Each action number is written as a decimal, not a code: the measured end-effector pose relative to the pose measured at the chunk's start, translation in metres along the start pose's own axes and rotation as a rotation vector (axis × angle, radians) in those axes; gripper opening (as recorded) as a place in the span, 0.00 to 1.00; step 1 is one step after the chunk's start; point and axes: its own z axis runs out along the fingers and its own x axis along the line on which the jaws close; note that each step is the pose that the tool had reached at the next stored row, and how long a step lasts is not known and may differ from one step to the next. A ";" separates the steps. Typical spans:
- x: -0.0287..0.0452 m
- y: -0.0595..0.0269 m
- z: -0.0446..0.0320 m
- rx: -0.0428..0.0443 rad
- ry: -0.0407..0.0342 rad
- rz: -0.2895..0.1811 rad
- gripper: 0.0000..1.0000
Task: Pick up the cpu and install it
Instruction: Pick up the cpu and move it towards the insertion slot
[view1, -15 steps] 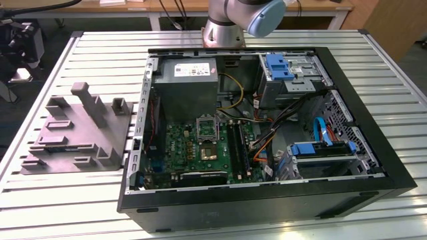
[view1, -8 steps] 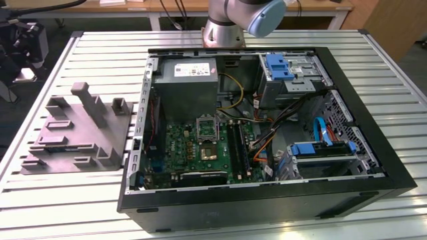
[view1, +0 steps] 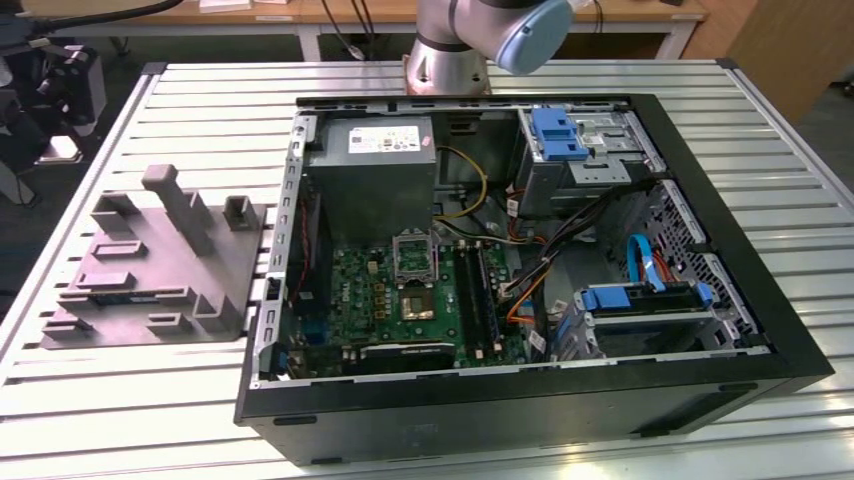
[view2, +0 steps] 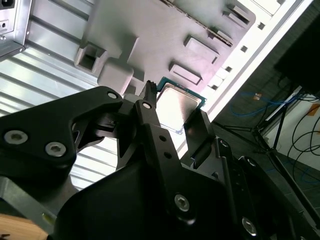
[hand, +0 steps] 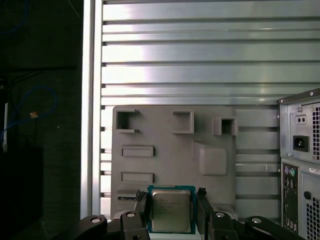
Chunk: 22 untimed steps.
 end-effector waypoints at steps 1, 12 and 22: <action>-0.0009 0.0000 -0.0001 0.0000 0.0001 0.000 0.47; -0.0114 0.0002 -0.0005 0.0000 0.0001 0.000 0.47; -0.0200 0.0004 -0.0008 0.0000 0.0000 0.000 0.47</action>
